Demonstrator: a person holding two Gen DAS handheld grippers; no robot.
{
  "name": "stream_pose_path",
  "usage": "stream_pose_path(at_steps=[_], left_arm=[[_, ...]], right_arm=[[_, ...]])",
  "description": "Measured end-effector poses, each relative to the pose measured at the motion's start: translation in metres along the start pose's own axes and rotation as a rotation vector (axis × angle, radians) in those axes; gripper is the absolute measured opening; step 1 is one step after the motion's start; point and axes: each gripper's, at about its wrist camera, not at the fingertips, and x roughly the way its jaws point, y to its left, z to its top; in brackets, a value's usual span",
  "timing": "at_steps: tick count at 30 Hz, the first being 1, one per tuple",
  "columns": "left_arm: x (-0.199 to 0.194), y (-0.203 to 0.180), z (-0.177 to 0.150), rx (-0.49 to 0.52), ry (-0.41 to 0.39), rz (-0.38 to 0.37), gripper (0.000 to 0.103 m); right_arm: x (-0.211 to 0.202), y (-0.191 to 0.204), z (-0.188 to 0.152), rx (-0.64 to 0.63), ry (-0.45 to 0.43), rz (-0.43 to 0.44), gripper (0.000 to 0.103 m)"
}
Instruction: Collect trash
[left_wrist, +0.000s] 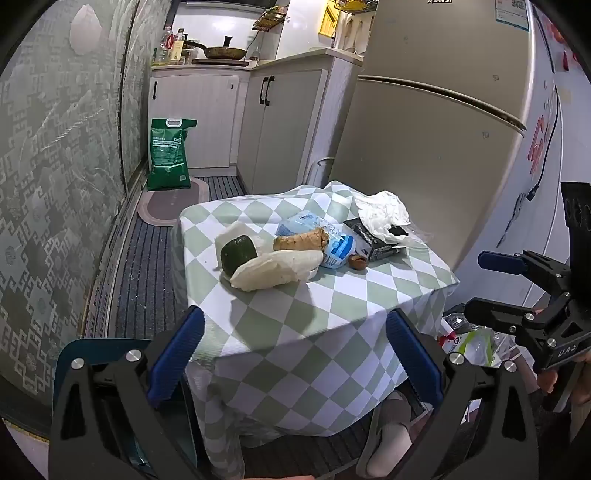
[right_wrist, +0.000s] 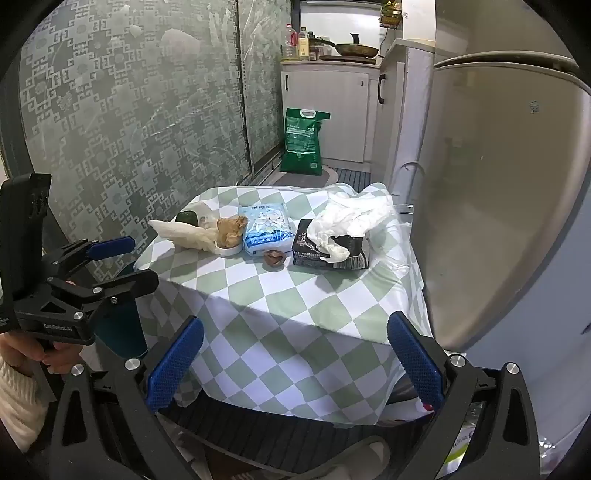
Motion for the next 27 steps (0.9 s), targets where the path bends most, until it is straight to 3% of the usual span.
stream_pose_path(at_steps=[27], left_arm=[[-0.0033, 0.0016, 0.0006, -0.004, 0.004, -0.006, 0.1]], right_arm=[[0.0005, -0.0007, 0.0005, -0.002, -0.009, -0.003, 0.1]])
